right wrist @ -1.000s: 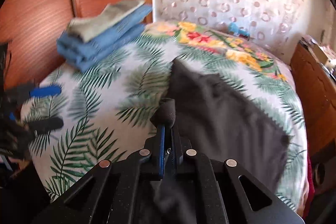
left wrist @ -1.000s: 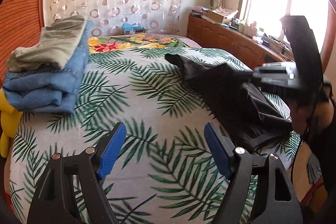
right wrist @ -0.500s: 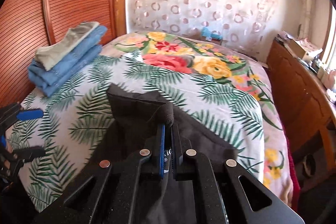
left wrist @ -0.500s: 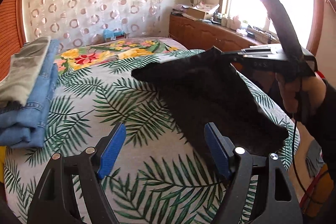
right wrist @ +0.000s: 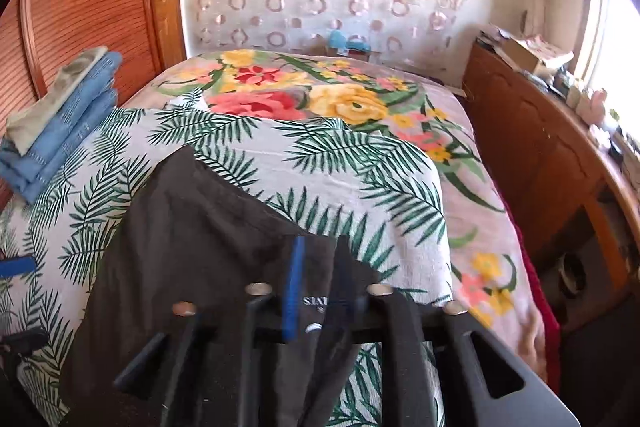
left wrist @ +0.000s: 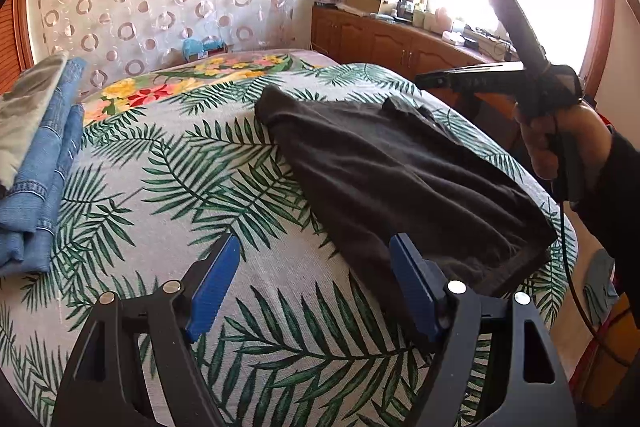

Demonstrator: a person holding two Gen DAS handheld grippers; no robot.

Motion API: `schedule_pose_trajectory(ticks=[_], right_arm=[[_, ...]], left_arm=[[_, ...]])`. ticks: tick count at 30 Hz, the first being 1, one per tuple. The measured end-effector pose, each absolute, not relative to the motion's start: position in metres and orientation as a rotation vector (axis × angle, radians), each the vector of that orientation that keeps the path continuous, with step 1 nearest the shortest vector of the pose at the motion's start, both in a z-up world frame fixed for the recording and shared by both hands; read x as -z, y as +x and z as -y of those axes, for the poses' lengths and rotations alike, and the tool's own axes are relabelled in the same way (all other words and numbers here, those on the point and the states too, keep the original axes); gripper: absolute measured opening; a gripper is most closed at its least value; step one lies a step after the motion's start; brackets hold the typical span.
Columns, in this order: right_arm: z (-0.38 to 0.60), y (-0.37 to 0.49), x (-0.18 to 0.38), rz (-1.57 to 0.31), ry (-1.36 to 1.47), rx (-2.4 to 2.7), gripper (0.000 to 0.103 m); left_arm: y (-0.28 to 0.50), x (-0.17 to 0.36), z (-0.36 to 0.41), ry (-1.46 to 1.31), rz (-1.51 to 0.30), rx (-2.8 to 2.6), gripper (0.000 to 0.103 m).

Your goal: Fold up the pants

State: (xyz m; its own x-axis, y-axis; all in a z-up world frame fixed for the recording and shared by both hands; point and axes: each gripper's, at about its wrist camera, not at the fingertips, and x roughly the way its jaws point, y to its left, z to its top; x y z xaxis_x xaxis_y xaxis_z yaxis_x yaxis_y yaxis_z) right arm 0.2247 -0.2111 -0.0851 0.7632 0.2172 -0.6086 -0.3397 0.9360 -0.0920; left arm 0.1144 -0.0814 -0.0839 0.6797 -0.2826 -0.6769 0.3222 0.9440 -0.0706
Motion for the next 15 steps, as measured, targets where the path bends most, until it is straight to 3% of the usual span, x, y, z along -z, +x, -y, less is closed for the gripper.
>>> schedule_pose_trajectory(ticks=[15], right_arm=[[0.196, 0.238, 0.111, -0.713, -0.284, -0.346, 0.030]], left_arm=[[0.119, 0.103, 0.094, 0.085, -0.831, 0.362, 0.078]])
